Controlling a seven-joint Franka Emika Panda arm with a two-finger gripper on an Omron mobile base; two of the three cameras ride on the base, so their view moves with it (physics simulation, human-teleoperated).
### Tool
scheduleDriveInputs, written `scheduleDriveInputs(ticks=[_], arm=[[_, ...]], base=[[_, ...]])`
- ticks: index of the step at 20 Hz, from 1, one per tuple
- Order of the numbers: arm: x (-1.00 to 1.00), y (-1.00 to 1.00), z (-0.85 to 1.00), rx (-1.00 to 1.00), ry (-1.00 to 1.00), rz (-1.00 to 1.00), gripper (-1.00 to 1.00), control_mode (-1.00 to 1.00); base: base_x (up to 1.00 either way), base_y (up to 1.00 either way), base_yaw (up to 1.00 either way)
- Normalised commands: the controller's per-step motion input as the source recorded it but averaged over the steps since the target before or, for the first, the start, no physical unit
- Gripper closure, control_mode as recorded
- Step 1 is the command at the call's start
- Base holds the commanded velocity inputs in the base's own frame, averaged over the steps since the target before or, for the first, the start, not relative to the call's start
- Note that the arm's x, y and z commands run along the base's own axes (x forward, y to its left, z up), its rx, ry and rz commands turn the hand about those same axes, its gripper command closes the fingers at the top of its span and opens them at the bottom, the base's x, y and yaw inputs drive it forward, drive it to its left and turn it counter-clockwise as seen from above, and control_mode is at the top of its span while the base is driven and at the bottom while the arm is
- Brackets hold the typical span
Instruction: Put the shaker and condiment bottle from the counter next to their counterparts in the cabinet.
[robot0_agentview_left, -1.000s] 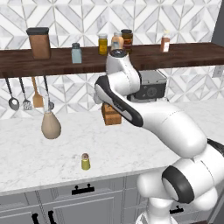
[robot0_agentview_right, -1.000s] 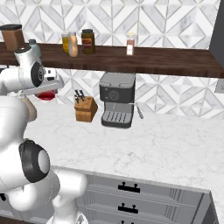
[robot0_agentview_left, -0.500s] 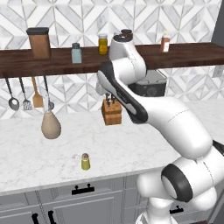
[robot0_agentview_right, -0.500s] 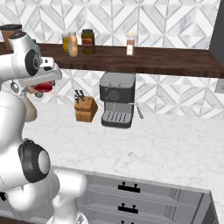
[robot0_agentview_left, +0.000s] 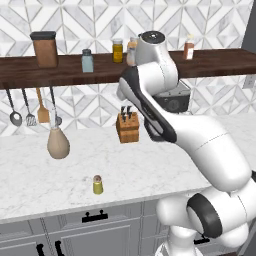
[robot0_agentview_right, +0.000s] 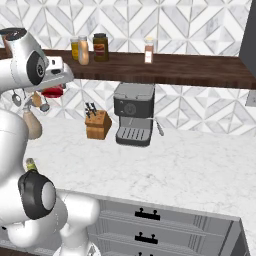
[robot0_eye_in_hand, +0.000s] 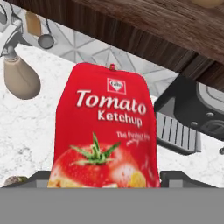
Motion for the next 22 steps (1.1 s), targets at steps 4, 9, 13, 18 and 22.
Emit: scheduleDriveInputs(ticks=[4, 9, 13, 18, 22], arm=[[0.0, -0.18, 0.31, 0.01, -0.06, 0.0, 1.0, -1.0], [0.0, -0.18, 0.33, 0.01, -0.07, 0.0, 1.0, -1.0], [0.0, -0.13, 0.19, 0.0, -0.09, 0.0, 1.0, -1.0], [0.0, -0.12, 0.12, 0.0, -0.14, 0.0, 1.0, -1.0], [0.14, -0.08, 0.01, 0.0, -0.08, -0.01, 1.0, -1.0]], base=[[0.0, 0.0, 0.0], [0.0, 0.0, 0.0], [0.0, 0.0, 0.0], [0.0, 0.0, 0.0], [0.0, 0.0, 0.0]])
